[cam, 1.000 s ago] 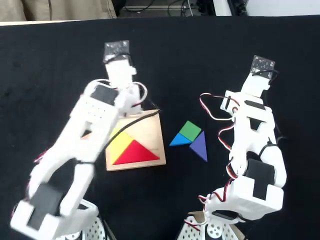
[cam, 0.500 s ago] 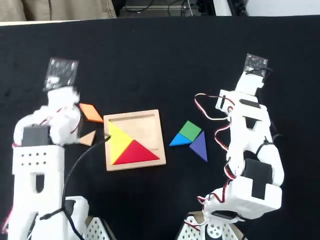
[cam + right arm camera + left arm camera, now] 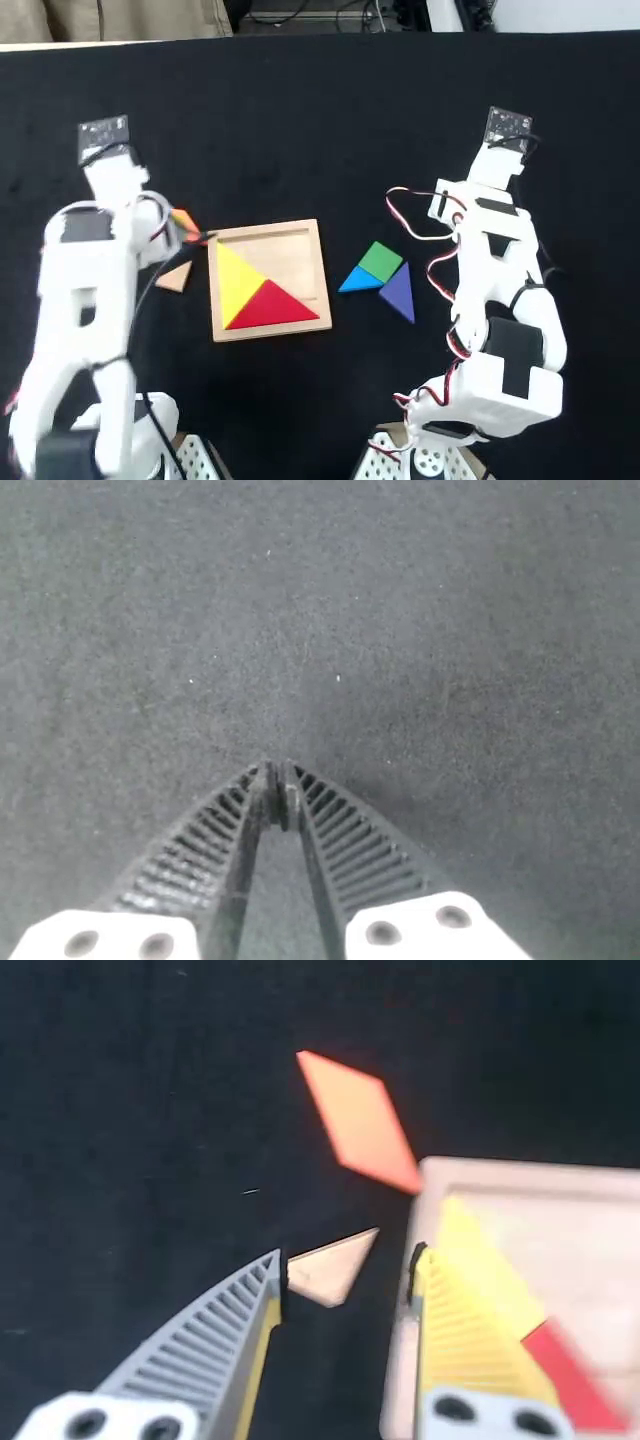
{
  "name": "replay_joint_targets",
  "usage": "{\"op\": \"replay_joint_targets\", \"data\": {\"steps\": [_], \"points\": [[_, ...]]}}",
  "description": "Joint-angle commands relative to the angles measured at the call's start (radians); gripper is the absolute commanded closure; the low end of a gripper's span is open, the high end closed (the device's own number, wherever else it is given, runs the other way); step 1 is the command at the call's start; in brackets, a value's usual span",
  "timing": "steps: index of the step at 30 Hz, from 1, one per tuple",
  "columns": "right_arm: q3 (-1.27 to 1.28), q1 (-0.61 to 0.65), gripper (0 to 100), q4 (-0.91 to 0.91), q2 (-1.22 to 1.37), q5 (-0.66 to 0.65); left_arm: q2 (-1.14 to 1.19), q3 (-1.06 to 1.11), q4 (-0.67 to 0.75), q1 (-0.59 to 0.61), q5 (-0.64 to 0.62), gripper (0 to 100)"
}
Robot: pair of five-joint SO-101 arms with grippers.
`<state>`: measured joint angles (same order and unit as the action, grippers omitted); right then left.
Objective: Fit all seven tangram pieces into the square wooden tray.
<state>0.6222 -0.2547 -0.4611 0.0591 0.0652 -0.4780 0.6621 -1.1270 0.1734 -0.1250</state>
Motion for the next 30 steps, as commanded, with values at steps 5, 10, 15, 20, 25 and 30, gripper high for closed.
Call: {"op": "replay_joint_targets", "data": {"steps": [5, 10, 15, 20, 25, 30], "points": [[-0.062, 0.014, 98.4, 0.008, -0.004, 0.006, 0.468, -0.34, 0.098, -0.022, -0.204, 78], [-0.062, 0.014, 98.4, 0.009, -0.004, 0.006, 0.707, -0.499, 0.106, 0.008, -0.215, 78], [-0.064, 0.014, 98.4, 0.012, -0.004, 0.006, 0.839, -0.599, 0.1, 0.027, -0.215, 78], [-0.064, 0.014, 98.4, 0.012, -0.004, 0.005, 0.873, -0.607, 0.107, 0.001, -0.215, 78], [-0.064, 0.014, 98.4, 0.012, -0.004, 0.005, 0.876, -0.599, 0.109, -0.027, -0.184, 79], [-0.064, 0.014, 98.4, 0.012, -0.004, 0.005, 0.878, -0.596, 0.1, -0.03, -0.153, 82]]}}
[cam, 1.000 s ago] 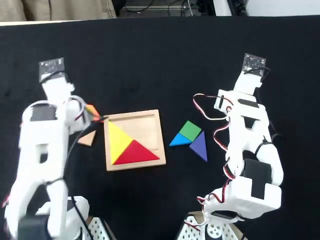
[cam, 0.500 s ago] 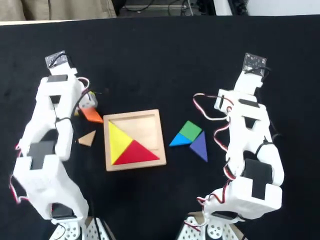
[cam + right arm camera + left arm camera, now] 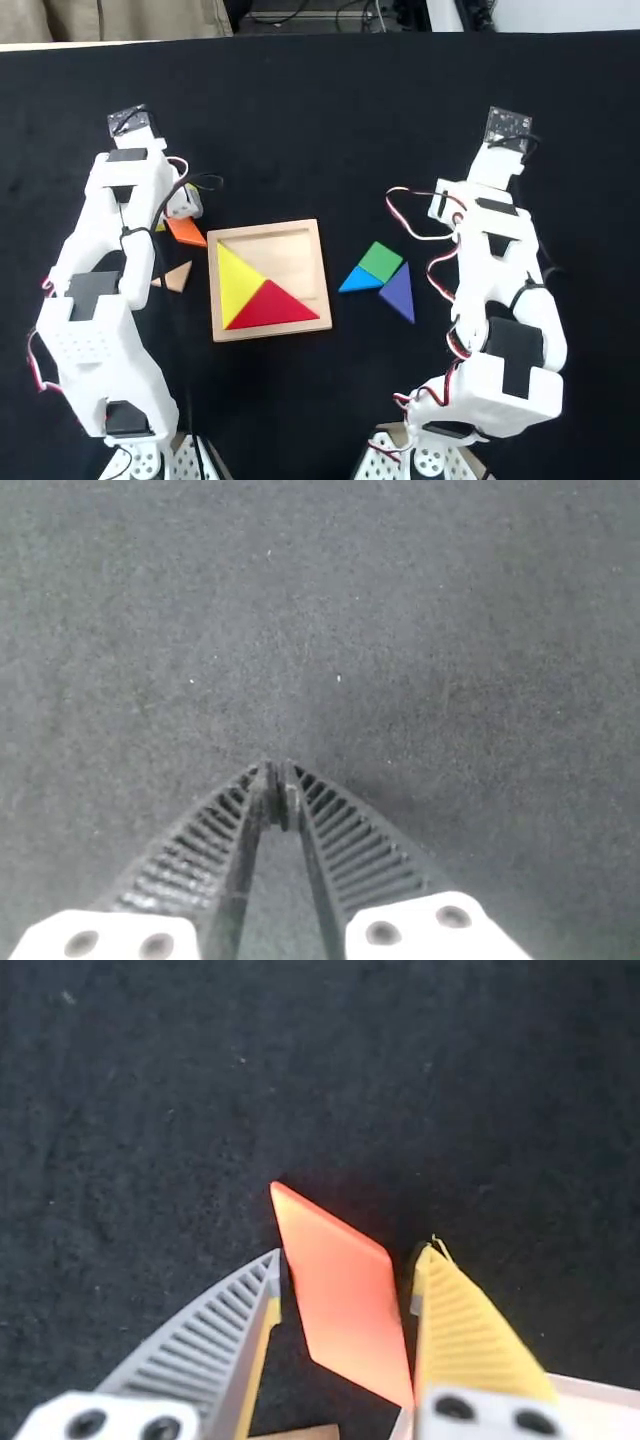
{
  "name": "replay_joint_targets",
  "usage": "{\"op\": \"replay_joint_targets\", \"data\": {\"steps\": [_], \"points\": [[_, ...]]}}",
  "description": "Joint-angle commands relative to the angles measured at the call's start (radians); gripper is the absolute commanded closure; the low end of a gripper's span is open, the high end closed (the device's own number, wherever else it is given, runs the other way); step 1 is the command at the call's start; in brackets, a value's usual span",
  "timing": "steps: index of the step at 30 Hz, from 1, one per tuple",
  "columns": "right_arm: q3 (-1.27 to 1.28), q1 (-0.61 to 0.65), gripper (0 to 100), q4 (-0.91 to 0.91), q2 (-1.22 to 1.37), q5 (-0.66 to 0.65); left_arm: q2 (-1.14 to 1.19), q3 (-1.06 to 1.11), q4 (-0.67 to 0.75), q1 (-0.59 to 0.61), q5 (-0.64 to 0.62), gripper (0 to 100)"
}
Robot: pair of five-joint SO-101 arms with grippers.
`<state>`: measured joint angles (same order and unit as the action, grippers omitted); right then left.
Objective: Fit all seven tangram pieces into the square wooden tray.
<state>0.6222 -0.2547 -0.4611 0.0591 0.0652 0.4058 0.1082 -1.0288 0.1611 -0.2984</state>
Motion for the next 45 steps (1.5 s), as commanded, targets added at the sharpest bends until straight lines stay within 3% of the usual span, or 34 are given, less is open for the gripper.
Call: {"op": "replay_joint_targets", "data": {"steps": [1, 6, 11, 18, 22, 26, 31, 35, 39, 45], "points": [[-0.064, 0.014, 98.4, 0.012, -0.004, 0.005, -0.006, -0.042, 0.002, -0.018, 0.021, 84], [-0.064, 0.014, 98.4, 0.012, -0.004, 0.005, -0.006, -0.051, 0.009, -0.019, 0.025, 95], [-0.064, 0.014, 98.4, 0.014, -0.004, 0.005, -0.018, -0.081, -0.02, -0.021, 0.044, 96], [-0.067, 0.014, 98.4, 0.014, -0.004, 0.005, -0.164, -0.236, -0.377, -0.156, 0.043, 96], [-0.065, 0.012, 98.4, 0.014, -0.004, 0.005, -0.281, -0.179, -0.433, -0.292, 0.025, 96], [-0.065, 0.008, 98.4, 0.014, -0.004, 0.005, -0.404, -0.036, -0.368, -0.4, -0.14, 96], [-0.068, -0.008, 98.4, 0.014, -0.004, 0.005, -0.552, 0.214, -0.169, -0.541, -0.245, 96], [-0.07, -0.025, 98.4, 0.014, -0.004, 0.005, -0.618, 0.384, 0.032, -0.578, -0.377, 96], [-0.071, -0.023, 98.4, 0.014, -0.004, 0.005, -0.621, 0.483, 0.13, -0.587, -0.356, 96], [-0.064, -0.021, 98.4, 0.038, -0.004, 0.005, -0.621, 0.53, 0.144, -0.645, -0.371, 96]]}}
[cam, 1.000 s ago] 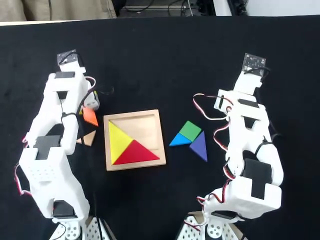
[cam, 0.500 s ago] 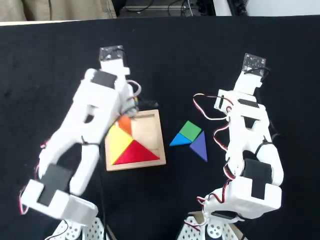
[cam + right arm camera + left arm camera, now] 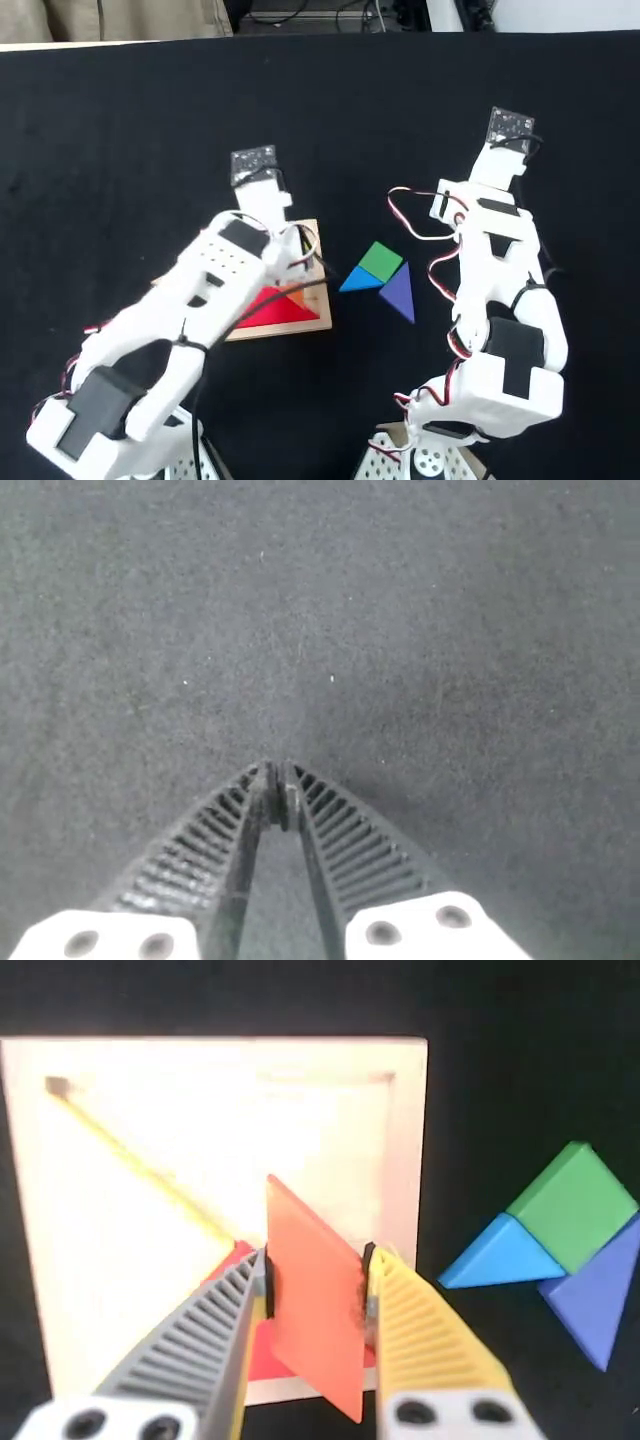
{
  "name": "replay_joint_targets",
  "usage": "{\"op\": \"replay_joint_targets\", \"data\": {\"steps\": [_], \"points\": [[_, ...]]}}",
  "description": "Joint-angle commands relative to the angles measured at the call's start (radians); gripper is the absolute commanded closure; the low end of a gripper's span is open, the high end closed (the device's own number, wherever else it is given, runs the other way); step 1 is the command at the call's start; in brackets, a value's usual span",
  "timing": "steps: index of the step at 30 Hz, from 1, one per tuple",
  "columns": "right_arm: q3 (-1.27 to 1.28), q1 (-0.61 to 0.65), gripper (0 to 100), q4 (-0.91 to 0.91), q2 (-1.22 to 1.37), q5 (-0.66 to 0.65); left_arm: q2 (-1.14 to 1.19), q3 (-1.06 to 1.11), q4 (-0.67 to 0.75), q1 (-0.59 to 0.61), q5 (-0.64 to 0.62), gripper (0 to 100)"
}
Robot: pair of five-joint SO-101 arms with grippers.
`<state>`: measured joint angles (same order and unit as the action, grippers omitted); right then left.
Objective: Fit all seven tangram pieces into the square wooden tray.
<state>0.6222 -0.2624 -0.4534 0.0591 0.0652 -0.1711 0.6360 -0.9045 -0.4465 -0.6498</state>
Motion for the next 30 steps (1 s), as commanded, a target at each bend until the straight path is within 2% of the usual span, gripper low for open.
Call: {"op": "replay_joint_targets", "data": {"steps": [1, 9, 12, 16, 21, 27, 30], "points": [[-0.064, -0.014, 98.4, 0.031, -0.004, 0.005, -0.044, 0.002, 0.021, -0.038, -0.043, 96], [-0.062, -0.012, 98.4, 0.029, -0.004, 0.005, -0.044, 0.094, 0.178, -0.041, -0.08, 96], [-0.062, -0.012, 98.4, 0.029, -0.004, 0.005, -0.049, 0.102, 0.175, -0.044, -0.095, 90], [-0.062, -0.012, 98.4, 0.029, -0.004, 0.005, -0.054, 0.111, 0.153, -0.044, -0.212, 80], [-0.062, -0.012, 98.4, 0.029, -0.004, 0.005, -0.055, 0.113, 0.152, -0.045, -0.21, 78], [-0.062, -0.012, 98.4, 0.029, -0.004, 0.005, -0.058, 0.064, 0.069, -0.031, -0.196, 78], [-0.062, -0.012, 98.4, 0.031, -0.004, 0.005, -0.117, -0.03, -0.069, 0.045, -0.091, 78]]}}
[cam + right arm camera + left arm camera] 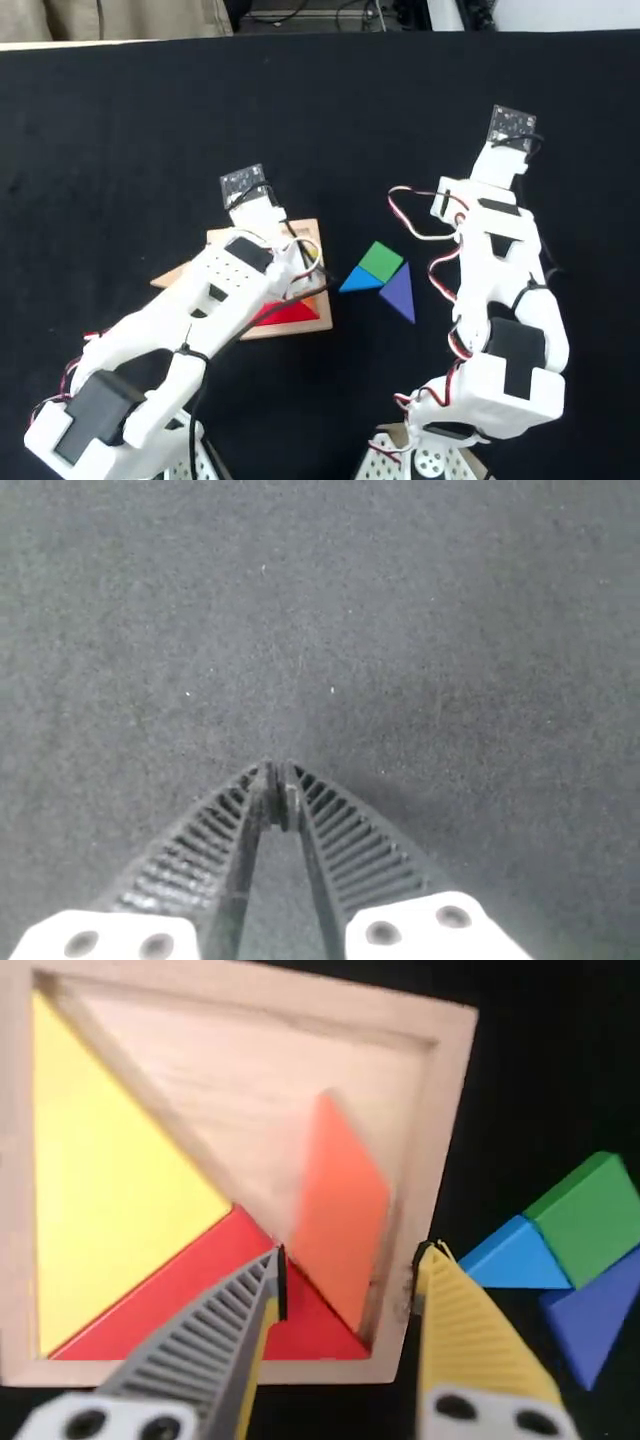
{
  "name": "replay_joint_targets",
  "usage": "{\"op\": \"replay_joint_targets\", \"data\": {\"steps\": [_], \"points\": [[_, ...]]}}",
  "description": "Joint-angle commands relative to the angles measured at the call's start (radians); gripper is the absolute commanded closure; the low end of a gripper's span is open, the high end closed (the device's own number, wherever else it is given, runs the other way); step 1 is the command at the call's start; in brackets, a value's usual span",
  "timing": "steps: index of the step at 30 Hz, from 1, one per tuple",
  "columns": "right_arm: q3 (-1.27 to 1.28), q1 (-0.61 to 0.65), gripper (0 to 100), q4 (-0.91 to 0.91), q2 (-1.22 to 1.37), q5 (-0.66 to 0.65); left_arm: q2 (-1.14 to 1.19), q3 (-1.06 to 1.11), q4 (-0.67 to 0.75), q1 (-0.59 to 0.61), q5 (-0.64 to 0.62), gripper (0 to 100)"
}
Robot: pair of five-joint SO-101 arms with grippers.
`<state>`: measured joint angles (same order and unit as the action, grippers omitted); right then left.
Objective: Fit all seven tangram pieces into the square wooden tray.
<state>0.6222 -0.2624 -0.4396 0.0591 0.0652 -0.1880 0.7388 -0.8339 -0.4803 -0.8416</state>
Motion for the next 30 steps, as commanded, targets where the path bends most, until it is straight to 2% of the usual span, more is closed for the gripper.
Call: {"op": "replay_joint_targets", "data": {"steps": [1, 4, 7, 9, 11, 13, 16, 21, 24, 27, 30], "points": [[-0.062, -0.012, 98.4, 0.017, -0.004, 0.005, -0.135, -0.17, -0.199, 0.12, 0.15, 78], [-0.062, -0.011, 98.5, 0.012, -0.004, 0.005, -0.27, -0.246, -0.351, 0.272, 0.298, 78], [-0.065, -0.011, 98.5, -0.009, -0.005, 0.005, -0.382, -0.173, -0.361, 0.41, 0.4, 78], [-0.074, -0.005, 98.5, -0.06, -0.018, -0.025, -0.423, -0.05, -0.276, 0.492, 0.466, 78], [-0.101, 0.046, 98.6, -0.144, -0.05, -0.115, -0.457, 0.097, -0.133, 0.573, 0.539, 78], [-0.12, 0.133, 98.7, -0.25, -0.088, -0.218, -0.479, 0.234, 0.034, 0.671, 0.606, 78], [-0.136, 0.299, 98.8, -0.364, -0.137, -0.342, -0.509, 0.367, 0.241, 0.809, 0.62, 82], [-0.277, 0.514, 98.8, -0.563, -0.119, -0.374, -0.523, 0.407, 0.219, 0.983, 0.634, 87], [-0.412, 0.62, 98.8, -0.709, -0.045, -0.373, -0.523, 0.469, 0.199, 1.035, 0.717, 89], [-0.524, 0.736, 98.8, -0.835, 0.033, -0.373, -0.534, 0.516, 0.199, 1.01, 0.801, 92], [-0.553, 0.809, 98.8, -0.842, 0.101, -0.339, -0.534, 0.516, 0.199, 0.986, 0.858, 97]]}}
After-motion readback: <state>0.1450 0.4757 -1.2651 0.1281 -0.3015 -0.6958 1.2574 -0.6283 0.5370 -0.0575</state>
